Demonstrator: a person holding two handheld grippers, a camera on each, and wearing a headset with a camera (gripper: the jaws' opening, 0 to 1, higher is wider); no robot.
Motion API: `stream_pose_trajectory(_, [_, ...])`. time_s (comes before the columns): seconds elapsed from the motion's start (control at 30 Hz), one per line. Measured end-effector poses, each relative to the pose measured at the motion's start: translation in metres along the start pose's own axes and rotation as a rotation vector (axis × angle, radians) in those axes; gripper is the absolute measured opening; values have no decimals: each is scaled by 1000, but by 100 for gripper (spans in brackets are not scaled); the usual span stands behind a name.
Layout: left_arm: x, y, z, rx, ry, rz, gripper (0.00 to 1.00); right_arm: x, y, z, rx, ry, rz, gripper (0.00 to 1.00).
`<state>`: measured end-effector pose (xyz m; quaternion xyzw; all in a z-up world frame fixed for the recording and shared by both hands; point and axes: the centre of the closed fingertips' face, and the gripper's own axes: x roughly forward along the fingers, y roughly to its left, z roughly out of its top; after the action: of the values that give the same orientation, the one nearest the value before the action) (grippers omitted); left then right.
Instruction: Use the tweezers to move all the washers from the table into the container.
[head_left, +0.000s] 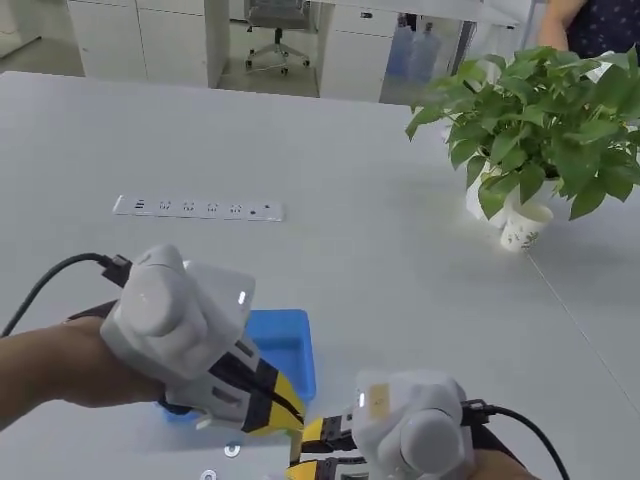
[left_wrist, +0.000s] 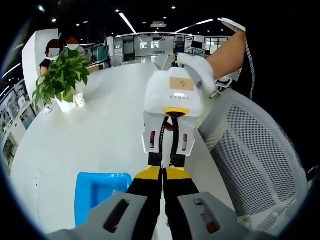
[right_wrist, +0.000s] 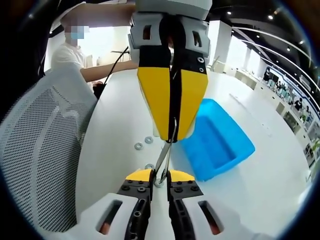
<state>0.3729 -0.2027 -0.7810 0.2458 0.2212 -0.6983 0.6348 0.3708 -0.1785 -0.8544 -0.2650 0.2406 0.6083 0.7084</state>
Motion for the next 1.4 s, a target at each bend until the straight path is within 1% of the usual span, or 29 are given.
stream_pose_trajectory(0.23, [3,-1,-1,17,13,-2,3,0,0,-1,1,6,5,10])
stream_pose_trajectory(0.4, [2,-1,-2,23,23,0,3,0,0,0,28,2,6,8])
stream_pose_trajectory(0.57, [3,0,-2,20,22,-2,3,0,0,-1,37,2,9,8])
stream_pose_trajectory(0.7, [5,0,-1,22,23,-6,3,-1,0,-1,63,-3,5,7])
stream_pose_trajectory(1.1, [3,-2,-3,24,37,-1,3,0,1,0,57,8,3,8])
stream_pose_trajectory(1.4, [-4,-3,0,17,33,3,3,-2,2,7,49,-2,10,8])
